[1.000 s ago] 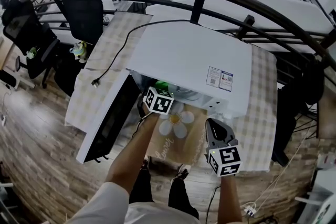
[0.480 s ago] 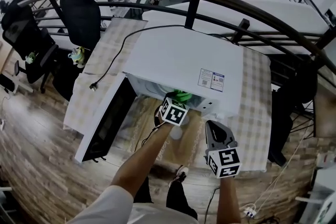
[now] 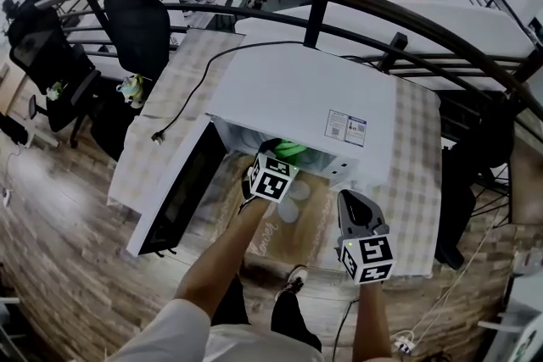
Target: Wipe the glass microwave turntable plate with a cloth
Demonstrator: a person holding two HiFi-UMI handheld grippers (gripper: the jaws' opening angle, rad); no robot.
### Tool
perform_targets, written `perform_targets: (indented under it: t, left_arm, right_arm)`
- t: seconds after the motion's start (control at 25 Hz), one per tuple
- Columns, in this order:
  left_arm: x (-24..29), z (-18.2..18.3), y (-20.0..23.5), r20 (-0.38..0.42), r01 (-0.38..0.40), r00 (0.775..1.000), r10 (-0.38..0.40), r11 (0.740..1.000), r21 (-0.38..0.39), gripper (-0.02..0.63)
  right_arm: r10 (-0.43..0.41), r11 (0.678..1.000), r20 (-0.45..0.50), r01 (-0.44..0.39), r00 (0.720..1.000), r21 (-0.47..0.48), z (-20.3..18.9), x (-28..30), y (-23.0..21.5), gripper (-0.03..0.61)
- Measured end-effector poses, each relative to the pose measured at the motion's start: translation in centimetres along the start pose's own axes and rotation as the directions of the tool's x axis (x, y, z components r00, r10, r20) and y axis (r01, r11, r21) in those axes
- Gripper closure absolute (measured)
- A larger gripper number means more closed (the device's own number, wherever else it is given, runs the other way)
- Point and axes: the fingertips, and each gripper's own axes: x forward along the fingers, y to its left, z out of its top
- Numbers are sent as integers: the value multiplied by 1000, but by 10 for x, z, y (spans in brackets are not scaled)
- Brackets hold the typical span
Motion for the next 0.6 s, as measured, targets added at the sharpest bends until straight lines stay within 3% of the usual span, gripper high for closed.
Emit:
perform_targets:
  t: [0.12, 0.24, 0.44, 0.6]
  left_arm:
    - [-8, -10, 47, -28, -138, 990, 140, 989, 43, 538]
    - [-9, -23, 92, -70, -253, 964, 257, 965, 72, 537]
    - [10, -39, 115, -152, -263, 948, 281, 956, 127, 540]
    - [18, -45, 116, -169, -287, 939, 300, 953, 95, 540]
  right_arm:
    - [12, 1000, -1, -12, 1000, 3, -2, 6, 7, 565]
    - [25, 1000, -12, -25, 1000, 6, -9, 15, 12, 565]
    - [26, 1000, -38, -26, 999, 18, -21, 24, 11, 565]
    - [19, 1000, -48, -18, 999, 24, -27, 25, 5, 565]
